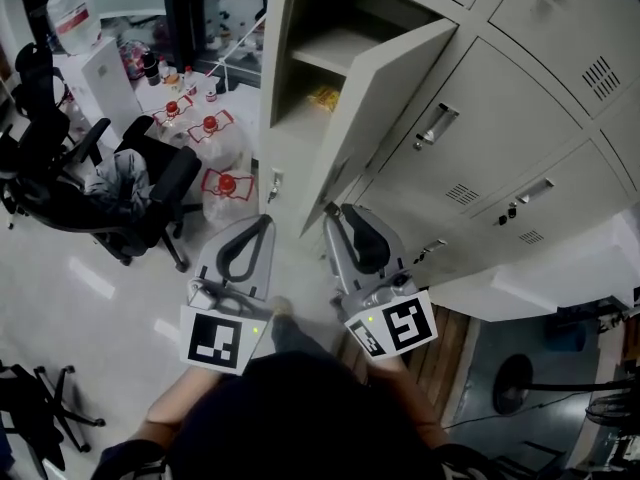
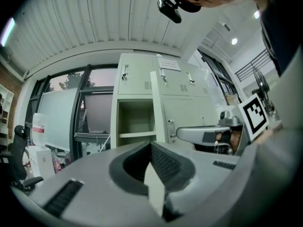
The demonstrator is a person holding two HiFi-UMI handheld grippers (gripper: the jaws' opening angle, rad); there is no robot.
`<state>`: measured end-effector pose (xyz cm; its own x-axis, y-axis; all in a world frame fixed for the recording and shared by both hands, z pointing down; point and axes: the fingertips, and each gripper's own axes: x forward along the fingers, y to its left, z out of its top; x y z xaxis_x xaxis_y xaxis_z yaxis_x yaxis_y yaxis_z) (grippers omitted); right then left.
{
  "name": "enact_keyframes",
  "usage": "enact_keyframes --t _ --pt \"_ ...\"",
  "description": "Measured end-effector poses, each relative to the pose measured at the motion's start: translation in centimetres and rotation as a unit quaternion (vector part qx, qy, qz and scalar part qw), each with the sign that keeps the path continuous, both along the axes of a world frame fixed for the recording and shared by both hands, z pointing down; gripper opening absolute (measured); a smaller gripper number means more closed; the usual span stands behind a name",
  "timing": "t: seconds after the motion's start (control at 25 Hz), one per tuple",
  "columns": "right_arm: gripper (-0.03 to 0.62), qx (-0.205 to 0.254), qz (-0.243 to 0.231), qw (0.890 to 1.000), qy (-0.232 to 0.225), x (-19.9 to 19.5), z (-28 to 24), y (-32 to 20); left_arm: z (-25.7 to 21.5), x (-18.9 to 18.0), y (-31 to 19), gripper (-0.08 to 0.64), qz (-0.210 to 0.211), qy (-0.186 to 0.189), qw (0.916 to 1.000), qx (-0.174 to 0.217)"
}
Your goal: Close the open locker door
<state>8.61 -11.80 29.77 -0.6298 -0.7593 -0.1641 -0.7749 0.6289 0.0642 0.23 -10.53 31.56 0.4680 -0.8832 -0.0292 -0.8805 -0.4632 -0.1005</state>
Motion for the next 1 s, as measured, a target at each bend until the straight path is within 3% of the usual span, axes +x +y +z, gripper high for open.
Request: enact_keyframes --t 0.52,1.0 --pt "0.14 -0.033 -0.059 0.998 -0.002 -1.5 0.5 -3.1 0.3 -0.8 -2.7 -0.002 -0.019 -0.005 0.9997 -0.012" --pt "0.117 -0.046 -0.042 0.998 0.025 -4.0 1.1 -6.0 0.3 -4.0 -4.6 -0.002 -0.084 -0.012 0.9963 -0.016"
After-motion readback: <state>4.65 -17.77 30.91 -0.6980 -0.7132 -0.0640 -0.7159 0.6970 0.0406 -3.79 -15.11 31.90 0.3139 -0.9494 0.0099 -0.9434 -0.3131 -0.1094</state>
